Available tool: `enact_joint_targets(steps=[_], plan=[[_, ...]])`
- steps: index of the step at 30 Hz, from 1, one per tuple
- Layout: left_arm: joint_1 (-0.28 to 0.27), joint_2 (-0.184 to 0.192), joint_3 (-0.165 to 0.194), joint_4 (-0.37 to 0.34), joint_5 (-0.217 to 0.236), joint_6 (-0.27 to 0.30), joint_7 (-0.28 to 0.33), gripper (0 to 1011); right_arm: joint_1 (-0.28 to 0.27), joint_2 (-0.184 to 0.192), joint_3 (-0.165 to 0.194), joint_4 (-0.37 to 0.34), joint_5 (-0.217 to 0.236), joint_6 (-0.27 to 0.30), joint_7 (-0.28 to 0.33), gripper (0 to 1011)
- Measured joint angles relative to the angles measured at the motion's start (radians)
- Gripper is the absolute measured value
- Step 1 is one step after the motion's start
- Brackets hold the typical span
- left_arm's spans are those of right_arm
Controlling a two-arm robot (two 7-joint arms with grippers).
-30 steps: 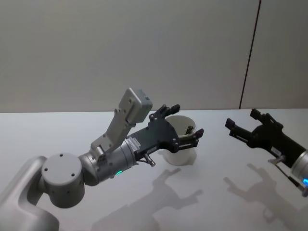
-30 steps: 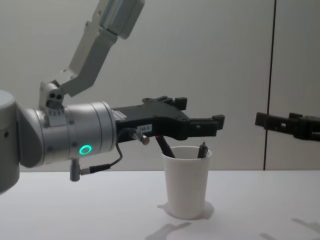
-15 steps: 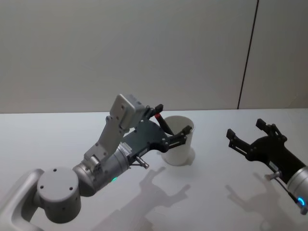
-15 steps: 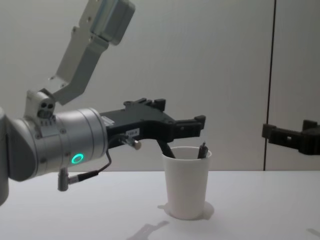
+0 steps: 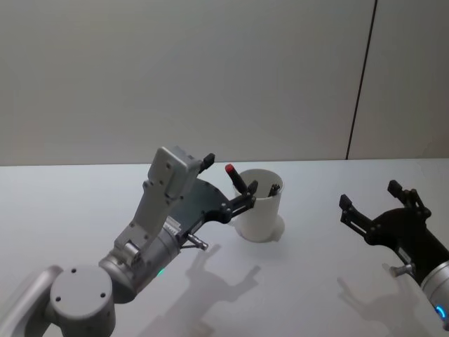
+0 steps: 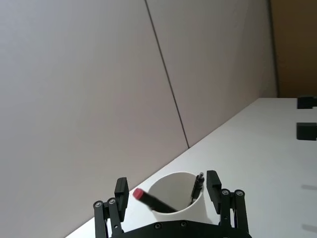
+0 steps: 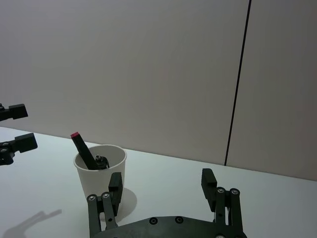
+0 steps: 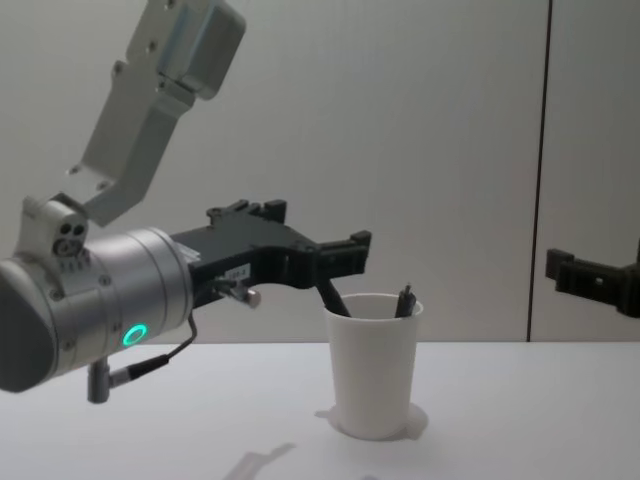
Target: Place the pen into the pen holder.
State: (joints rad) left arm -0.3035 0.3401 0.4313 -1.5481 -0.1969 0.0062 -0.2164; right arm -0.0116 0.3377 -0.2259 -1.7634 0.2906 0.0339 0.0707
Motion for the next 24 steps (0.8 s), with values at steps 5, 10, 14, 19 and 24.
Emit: enact_joint_targets(steps=[5, 10, 14, 19, 24], plan=[[0.023, 0.014, 0.008, -0.027, -0.001, 0.003, 0.071, 1004, -0.003, 0.000, 0.000, -0.003, -0.003, 0.000, -0.004, 1001], [0.045, 0.028, 0.016, -0.053, -0.003, 0.006, 0.137, 1004, -0.003, 0.000, 0.000, -0.003, -0.003, 0.000, -0.004, 1001], [0.057, 0.036, 0.020, -0.068, -0.004, 0.007, 0.176, 1004, -0.003, 0.000, 0.000, -0.003, -0.003, 0.000, -0.004, 1001], [0.065, 0.041, 0.023, -0.077, -0.004, 0.008, 0.200, 1004, -0.003, 0.000, 0.000, -0.004, -0.003, 0.000, -0.004, 1001], [0.067, 0.042, 0.024, -0.079, -0.004, 0.008, 0.205, 1004, -0.003, 0.000, 0.000, -0.004, -0.003, 0.000, -0.004, 1002]])
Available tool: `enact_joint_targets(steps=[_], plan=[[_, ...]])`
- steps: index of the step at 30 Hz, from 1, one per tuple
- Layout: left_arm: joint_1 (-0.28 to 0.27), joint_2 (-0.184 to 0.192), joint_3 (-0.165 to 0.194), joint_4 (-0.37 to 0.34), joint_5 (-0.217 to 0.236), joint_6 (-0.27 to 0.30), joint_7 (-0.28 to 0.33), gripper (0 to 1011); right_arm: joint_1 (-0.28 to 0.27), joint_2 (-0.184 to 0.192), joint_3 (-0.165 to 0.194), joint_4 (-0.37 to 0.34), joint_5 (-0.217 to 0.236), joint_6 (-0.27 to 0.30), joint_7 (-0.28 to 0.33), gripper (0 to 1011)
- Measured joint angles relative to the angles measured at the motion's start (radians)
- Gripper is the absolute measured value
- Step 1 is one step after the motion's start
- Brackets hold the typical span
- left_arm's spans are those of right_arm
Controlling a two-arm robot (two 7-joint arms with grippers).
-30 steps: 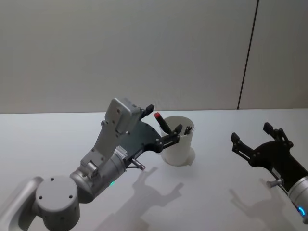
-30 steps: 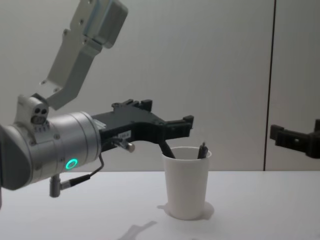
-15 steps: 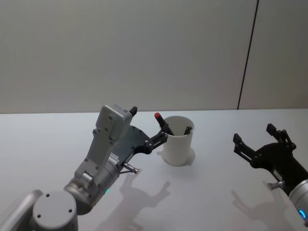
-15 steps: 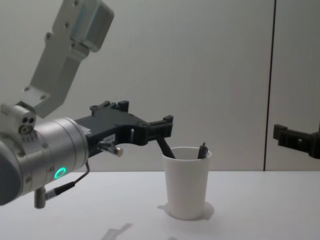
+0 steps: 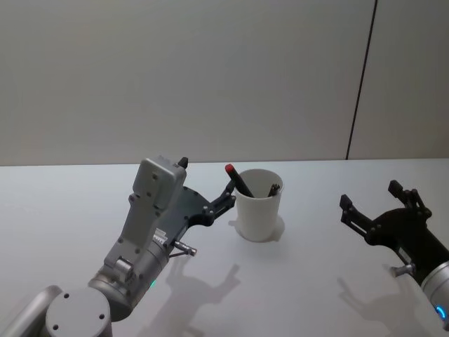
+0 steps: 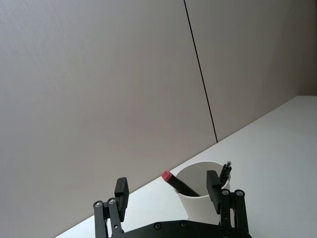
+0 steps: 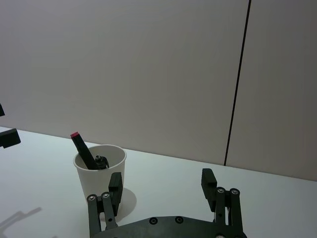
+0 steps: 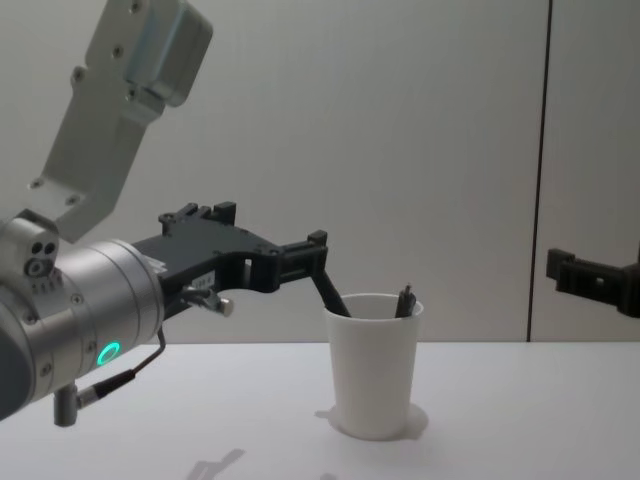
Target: Place the pen into the pen holder.
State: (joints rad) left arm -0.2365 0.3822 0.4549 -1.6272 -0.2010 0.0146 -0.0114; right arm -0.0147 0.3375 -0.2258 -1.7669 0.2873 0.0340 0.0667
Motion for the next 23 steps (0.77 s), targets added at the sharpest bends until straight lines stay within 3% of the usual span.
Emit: enact_joint_targets(steps=[23], plan=[[-0.001, 0.000, -0.001, 0.000, 0.000, -0.001, 0.001, 1004, 0.000, 0.000, 0.000, 0.000, 0.000, 0.000, 0.000, 1001]])
